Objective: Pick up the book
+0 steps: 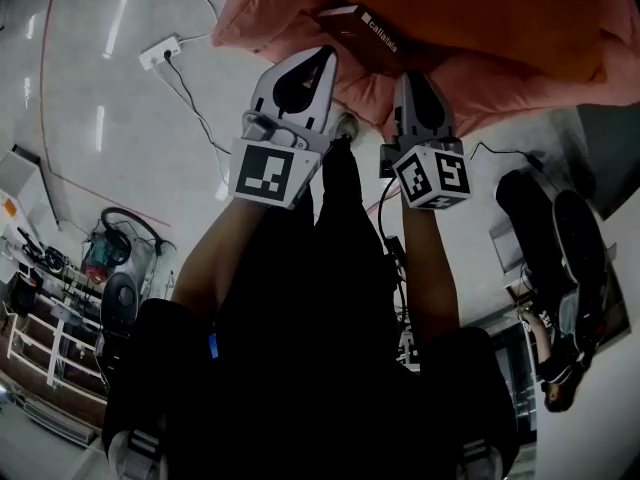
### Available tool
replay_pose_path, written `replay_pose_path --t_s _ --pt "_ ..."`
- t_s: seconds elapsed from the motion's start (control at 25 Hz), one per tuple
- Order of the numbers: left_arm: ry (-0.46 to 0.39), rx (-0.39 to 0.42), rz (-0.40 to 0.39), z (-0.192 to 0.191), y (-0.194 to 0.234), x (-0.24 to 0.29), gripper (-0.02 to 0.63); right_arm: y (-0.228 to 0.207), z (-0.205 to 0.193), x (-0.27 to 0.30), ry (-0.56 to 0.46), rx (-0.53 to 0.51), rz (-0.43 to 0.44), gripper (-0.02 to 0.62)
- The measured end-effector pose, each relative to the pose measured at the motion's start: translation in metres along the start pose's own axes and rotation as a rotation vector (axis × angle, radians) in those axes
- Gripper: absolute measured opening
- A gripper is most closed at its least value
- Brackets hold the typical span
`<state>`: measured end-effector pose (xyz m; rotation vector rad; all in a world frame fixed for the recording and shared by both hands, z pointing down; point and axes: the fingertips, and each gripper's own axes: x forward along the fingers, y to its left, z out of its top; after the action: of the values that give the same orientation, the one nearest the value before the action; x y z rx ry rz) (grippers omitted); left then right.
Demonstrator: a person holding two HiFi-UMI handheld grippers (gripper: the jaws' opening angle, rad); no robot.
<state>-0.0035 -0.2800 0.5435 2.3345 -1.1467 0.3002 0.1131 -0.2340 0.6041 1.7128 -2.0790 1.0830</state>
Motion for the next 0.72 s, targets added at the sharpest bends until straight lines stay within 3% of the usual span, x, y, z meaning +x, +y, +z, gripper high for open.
replay_pose_path --t_s 0.44,0.72 --pt "0.025 -0.004 0.016 -0.041 0.034 0.028 0.008 -0.035 -0.051 0.042 0.085 0.030 -0.010 0.112" --pt "0.042 -0.024 0.002 -0.067 0.044 0.045 0.008 -0.044 -0.084 0.066 0.161 -0.001 0.040 0.187"
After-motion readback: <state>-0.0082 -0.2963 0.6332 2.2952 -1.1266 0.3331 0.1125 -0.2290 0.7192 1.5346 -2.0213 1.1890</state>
